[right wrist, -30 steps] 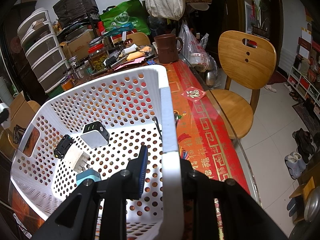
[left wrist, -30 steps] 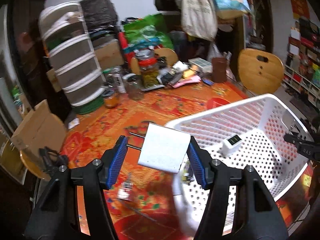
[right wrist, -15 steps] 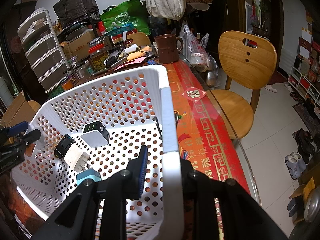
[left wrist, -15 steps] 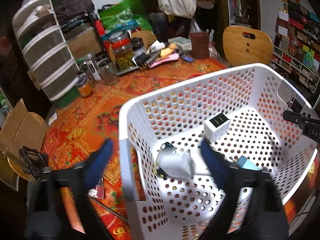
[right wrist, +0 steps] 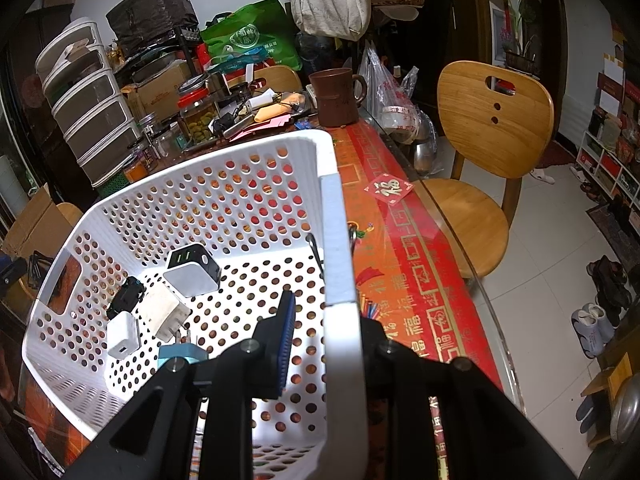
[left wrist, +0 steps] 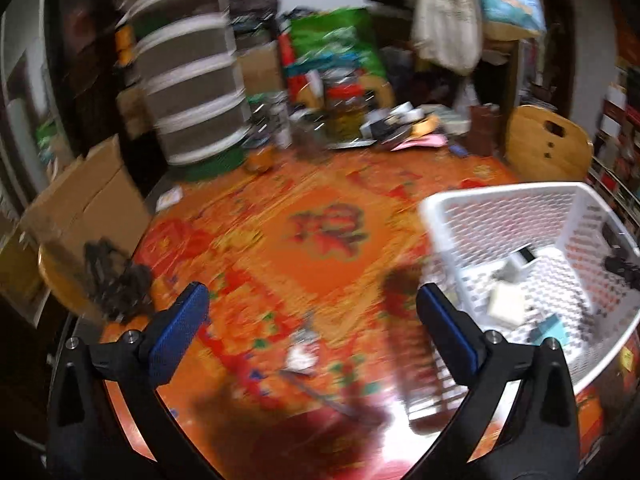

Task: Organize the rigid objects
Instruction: 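Grasp the Hello Kitty charger with the left tool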

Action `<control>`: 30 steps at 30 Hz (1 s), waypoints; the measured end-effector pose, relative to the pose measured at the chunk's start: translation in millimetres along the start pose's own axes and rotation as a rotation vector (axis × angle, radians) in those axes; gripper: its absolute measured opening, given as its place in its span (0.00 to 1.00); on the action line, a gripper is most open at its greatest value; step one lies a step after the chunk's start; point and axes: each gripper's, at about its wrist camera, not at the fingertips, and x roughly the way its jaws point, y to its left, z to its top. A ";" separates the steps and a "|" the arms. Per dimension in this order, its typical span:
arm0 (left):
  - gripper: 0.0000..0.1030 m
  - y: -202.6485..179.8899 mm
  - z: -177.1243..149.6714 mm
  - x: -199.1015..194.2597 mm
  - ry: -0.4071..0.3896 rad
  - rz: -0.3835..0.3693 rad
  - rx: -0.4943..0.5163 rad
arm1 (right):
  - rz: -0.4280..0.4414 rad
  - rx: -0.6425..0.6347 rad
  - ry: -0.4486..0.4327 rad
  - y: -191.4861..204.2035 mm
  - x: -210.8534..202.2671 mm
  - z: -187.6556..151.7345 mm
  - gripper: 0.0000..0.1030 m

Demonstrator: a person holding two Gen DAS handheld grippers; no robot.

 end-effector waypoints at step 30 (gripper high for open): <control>0.25 13.5 -80.2 109.4 0.207 0.011 -0.068 | 0.001 -0.004 0.003 -0.3 1.4 1.0 0.22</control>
